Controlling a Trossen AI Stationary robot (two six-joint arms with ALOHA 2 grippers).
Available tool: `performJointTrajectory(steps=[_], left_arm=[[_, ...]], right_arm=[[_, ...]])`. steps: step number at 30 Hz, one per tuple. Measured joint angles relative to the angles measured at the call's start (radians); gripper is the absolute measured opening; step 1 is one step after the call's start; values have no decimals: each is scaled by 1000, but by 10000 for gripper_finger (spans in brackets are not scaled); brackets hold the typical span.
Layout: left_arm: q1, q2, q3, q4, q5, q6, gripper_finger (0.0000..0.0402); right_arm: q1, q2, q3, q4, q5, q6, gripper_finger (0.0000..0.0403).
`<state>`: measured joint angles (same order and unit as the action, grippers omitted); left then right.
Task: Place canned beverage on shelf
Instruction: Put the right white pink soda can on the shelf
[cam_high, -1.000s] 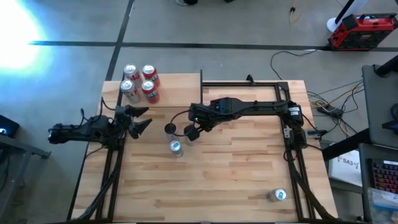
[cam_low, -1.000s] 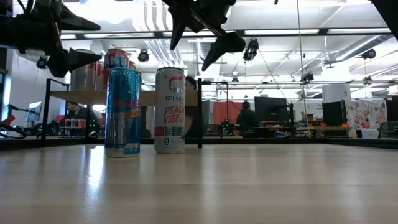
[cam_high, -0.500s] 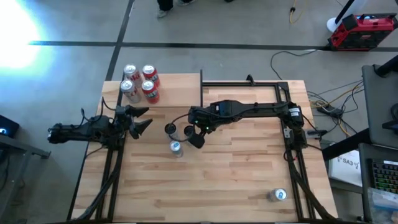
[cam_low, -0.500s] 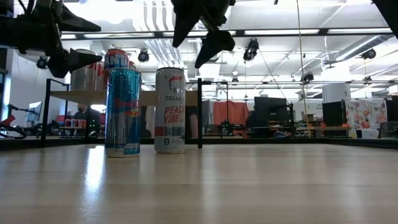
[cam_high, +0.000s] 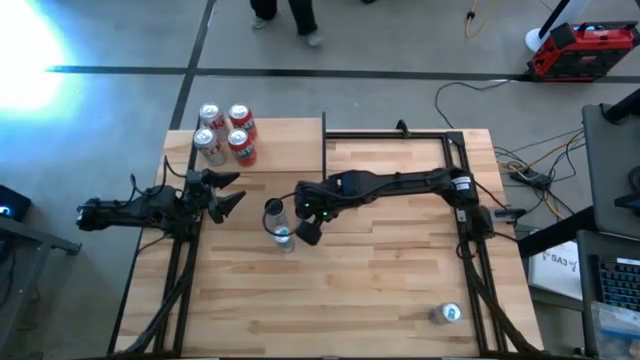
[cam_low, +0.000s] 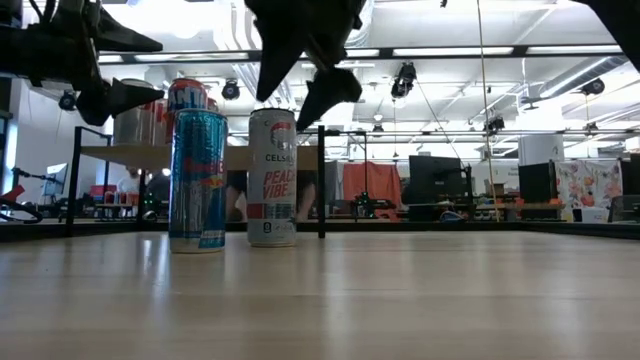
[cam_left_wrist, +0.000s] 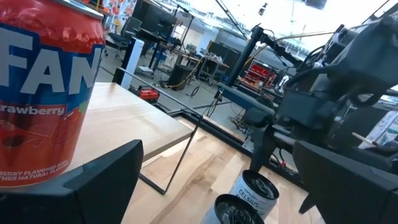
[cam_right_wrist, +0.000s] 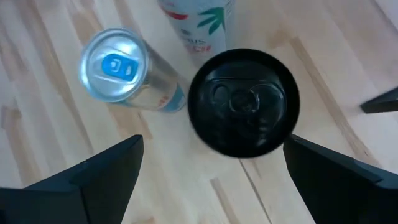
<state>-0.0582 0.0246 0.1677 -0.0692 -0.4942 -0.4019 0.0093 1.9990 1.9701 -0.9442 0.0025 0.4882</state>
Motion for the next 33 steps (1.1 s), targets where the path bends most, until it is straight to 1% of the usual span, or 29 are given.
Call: performJointTrajectory(steps=[4, 10, 13, 24, 28, 33], left_arm=[[0, 2, 0, 0, 0, 0, 398], [0, 3, 0, 1, 0, 0, 398], [0, 4, 0, 2, 0, 0, 398], [0, 11, 0, 0, 0, 0, 398], [0, 14, 0, -1, 0, 0, 398], [0, 16, 0, 2, 0, 0, 398]], right_arm=[[-1, 21, 0, 11, 8, 10, 371], [0, 44, 2, 69, 75, 11, 371], [0, 54, 2, 72, 86, 22, 371], [-1, 82, -3, 91, 150, 103, 369], [-1, 85, -3, 90, 156, 126, 351], [-1, 87, -3, 90, 156, 147, 307]])
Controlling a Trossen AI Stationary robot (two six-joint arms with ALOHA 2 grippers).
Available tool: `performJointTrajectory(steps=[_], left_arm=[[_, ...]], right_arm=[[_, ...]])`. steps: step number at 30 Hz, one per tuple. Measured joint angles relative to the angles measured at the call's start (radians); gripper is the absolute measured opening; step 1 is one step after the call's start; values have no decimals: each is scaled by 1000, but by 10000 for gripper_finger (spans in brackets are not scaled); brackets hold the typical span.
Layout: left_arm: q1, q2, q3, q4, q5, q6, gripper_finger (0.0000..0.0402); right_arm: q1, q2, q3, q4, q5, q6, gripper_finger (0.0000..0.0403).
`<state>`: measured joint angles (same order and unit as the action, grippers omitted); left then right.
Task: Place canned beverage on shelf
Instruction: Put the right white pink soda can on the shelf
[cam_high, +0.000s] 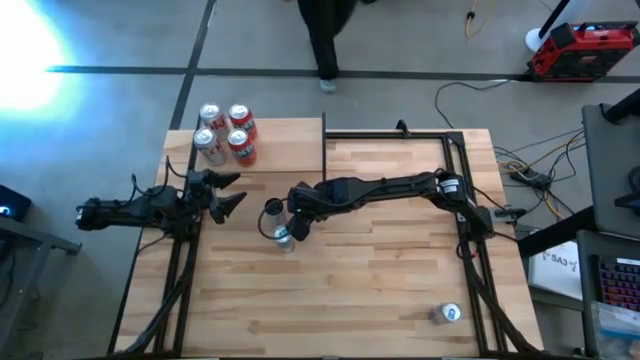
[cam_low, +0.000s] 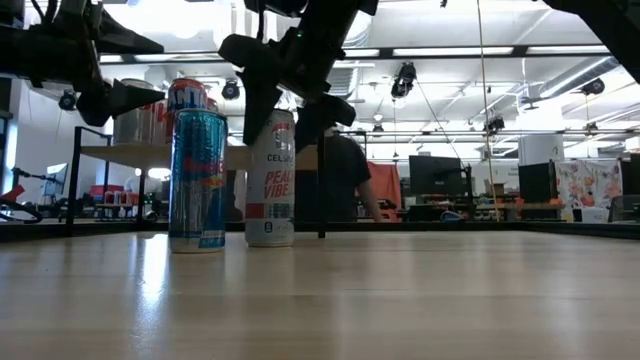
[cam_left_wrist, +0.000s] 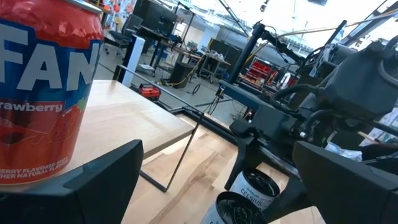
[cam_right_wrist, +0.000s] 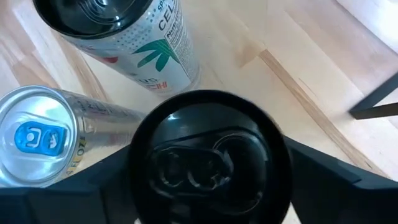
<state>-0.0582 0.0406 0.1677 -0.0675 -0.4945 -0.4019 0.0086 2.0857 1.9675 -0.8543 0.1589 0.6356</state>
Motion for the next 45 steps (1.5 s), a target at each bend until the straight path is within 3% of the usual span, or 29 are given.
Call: performJointTrajectory(steps=[7, 14, 24, 45], left_arm=[[0, 0, 0, 0, 0, 0, 398], [0, 0, 0, 0, 0, 0, 398], [0, 0, 0, 0, 0, 0, 398], [0, 0, 0, 0, 0, 0, 398]], right_arm=[[0, 0, 0, -2, 3, 24, 269], [5, -1, 20, -68, 25, 48, 268], [6, 0, 168, -250, 25, 81, 267], [1, -2, 385, -415, 79, 59, 266]])
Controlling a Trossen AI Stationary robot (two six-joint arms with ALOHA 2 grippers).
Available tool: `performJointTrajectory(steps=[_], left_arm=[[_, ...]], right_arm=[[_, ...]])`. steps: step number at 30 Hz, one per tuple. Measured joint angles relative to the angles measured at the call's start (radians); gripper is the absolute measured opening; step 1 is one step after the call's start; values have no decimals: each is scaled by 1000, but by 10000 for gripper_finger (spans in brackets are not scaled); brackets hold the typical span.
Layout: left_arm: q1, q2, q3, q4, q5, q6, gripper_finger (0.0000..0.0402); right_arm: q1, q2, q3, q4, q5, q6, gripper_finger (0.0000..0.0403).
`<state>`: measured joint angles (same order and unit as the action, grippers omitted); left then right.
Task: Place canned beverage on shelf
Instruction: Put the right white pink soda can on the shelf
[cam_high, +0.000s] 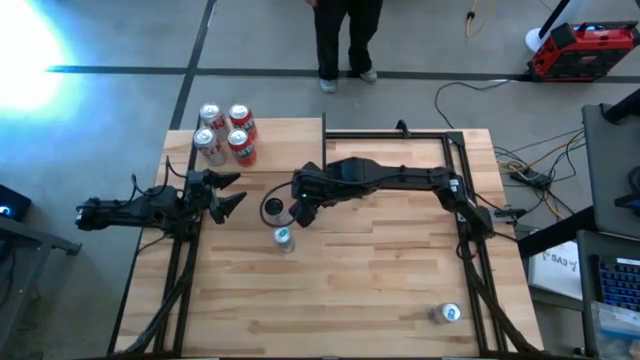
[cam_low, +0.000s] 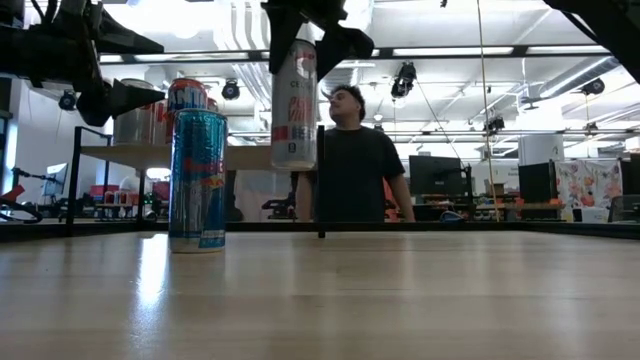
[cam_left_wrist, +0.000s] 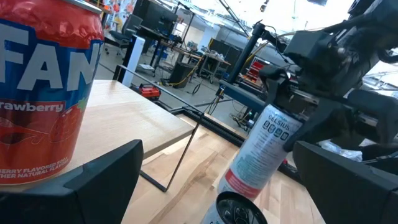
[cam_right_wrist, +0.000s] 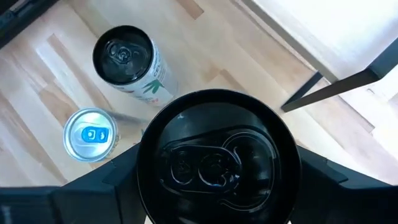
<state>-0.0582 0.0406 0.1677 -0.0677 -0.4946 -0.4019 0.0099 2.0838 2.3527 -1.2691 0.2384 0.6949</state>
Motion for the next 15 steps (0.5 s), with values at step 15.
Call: performJointTrajectory(steps=[15], left_arm=[[0, 0, 0, 0, 0, 0, 398]], right_arm=[[-85, -54, 3, 36, 27, -56, 266]])
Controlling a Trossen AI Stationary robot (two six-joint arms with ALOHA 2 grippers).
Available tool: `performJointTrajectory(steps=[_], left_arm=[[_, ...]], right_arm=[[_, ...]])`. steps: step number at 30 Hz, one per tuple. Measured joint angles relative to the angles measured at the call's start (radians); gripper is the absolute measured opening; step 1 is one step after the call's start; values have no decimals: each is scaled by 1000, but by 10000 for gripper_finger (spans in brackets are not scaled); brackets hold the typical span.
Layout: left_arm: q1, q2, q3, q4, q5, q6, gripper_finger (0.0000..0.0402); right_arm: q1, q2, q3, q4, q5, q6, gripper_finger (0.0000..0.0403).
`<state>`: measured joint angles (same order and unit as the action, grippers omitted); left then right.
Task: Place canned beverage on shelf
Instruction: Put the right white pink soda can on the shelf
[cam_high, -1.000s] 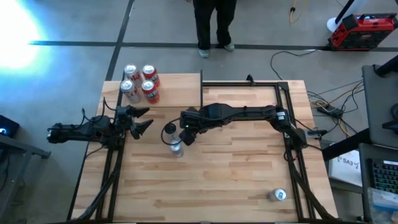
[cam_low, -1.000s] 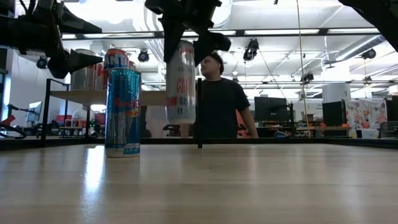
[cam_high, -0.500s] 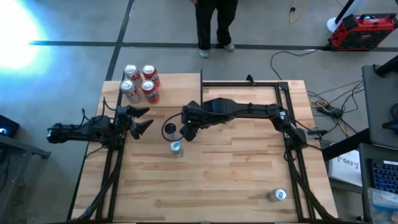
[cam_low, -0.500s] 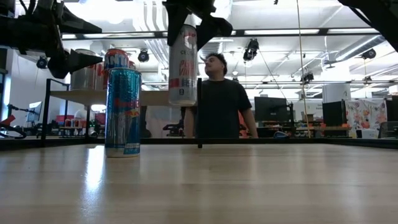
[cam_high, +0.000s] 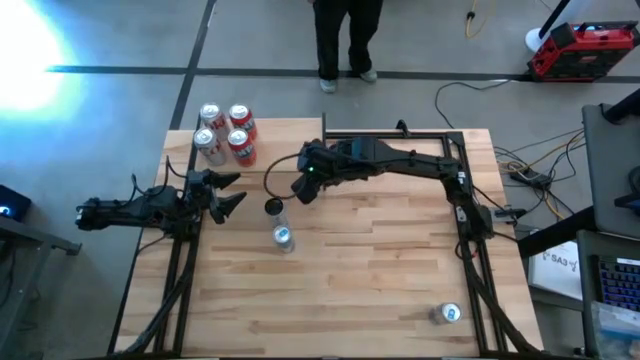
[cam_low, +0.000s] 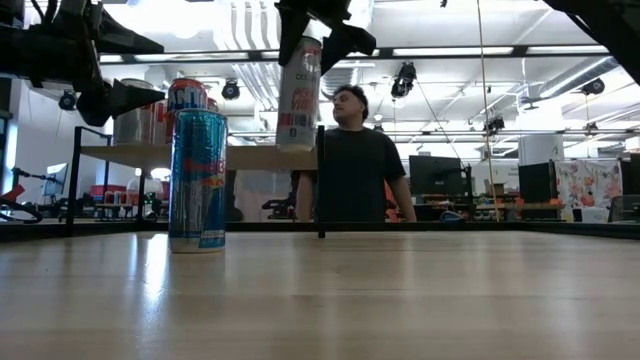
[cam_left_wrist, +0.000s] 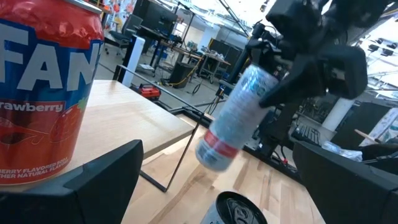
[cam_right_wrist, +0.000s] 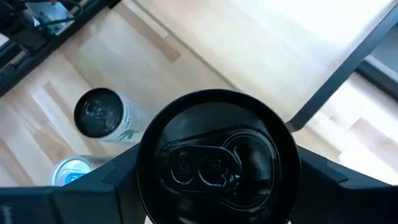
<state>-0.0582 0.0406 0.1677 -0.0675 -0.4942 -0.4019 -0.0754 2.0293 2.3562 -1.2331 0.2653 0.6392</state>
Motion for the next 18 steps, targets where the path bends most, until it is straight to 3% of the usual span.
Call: performJointTrajectory(steps=[18], left_arm=[[0, 0, 0, 0, 0, 0, 398]], right_arm=[[-38, -51, 0, 81, 26, -215, 267]])
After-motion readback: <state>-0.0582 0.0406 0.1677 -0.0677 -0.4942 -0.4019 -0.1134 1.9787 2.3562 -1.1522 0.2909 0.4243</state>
